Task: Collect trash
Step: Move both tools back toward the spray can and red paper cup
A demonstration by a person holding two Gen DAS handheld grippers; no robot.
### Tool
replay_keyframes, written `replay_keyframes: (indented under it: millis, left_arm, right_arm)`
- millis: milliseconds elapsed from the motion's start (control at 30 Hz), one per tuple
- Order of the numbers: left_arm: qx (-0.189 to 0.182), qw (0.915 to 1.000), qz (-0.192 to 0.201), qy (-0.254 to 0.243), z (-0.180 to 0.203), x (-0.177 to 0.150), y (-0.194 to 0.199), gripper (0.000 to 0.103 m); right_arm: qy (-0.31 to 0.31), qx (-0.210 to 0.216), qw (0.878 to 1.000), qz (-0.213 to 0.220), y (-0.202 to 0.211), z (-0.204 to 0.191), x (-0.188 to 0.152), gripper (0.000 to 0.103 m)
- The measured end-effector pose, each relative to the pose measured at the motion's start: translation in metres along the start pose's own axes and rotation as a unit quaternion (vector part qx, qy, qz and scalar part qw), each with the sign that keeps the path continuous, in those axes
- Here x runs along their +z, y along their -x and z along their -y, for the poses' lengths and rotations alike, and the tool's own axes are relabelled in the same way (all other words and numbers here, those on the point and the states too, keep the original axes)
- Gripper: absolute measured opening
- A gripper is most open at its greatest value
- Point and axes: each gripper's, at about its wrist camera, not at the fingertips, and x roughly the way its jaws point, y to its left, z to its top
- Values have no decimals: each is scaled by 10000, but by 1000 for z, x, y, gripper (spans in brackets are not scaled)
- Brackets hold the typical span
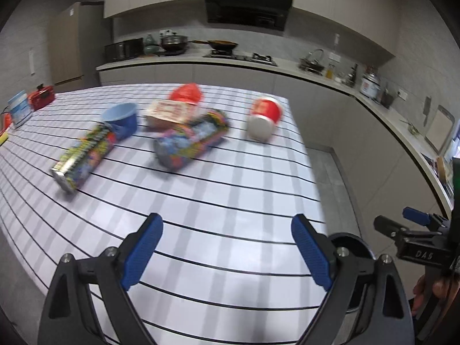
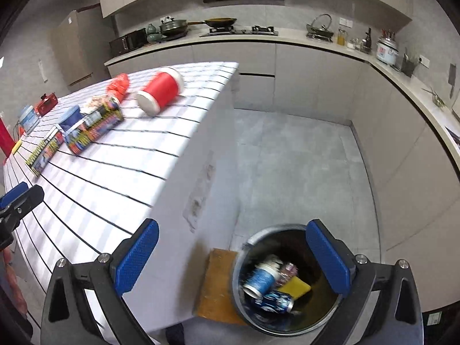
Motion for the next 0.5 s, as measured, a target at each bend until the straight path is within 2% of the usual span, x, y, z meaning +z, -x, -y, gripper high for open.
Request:
replay_keyframes:
  millis: [233, 500]
  left_arm:
    - [224, 9993, 146, 254, -80, 23, -2, 92]
    - [508, 9972, 313, 443, -158, 49, -12, 92]
  right_arm:
    - [170, 97, 9998, 90, -16, -72, 33, 103]
    - [-2, 63, 9996, 276, -37, -117, 82, 103]
